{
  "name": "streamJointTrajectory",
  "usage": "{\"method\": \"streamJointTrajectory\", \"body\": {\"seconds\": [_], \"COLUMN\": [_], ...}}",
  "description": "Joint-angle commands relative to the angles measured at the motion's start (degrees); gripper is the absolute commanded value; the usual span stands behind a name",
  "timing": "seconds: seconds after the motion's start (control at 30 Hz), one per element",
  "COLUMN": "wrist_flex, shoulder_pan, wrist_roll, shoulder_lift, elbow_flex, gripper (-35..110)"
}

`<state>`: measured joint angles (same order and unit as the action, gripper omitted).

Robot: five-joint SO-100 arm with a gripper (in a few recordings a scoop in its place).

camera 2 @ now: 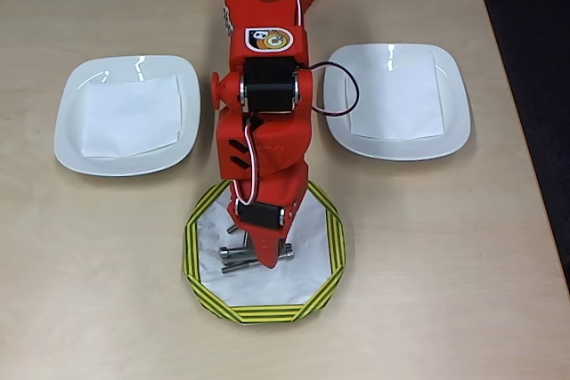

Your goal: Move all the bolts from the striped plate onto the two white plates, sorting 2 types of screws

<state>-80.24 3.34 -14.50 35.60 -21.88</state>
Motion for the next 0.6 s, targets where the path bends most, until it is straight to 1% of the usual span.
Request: {"method": "streamJointTrajectory", "body": {"seconds": [0.0, 0.2, 0.4, 0.57], "wrist_flex": [-4.5, -4.8, -3.9, -4.6], "shoulder_pan": [-0.5, -1.0, -3.0, -6.9], "wrist_roll": [0.5, 1.1, 1.1, 2.8], "shoulder_lift": [0.2, 8.4, 22.1, 30.4], "elbow_flex": [9.7, 1.3, -16.1, -24.6], "gripper": [0, 0, 0, 0]}}
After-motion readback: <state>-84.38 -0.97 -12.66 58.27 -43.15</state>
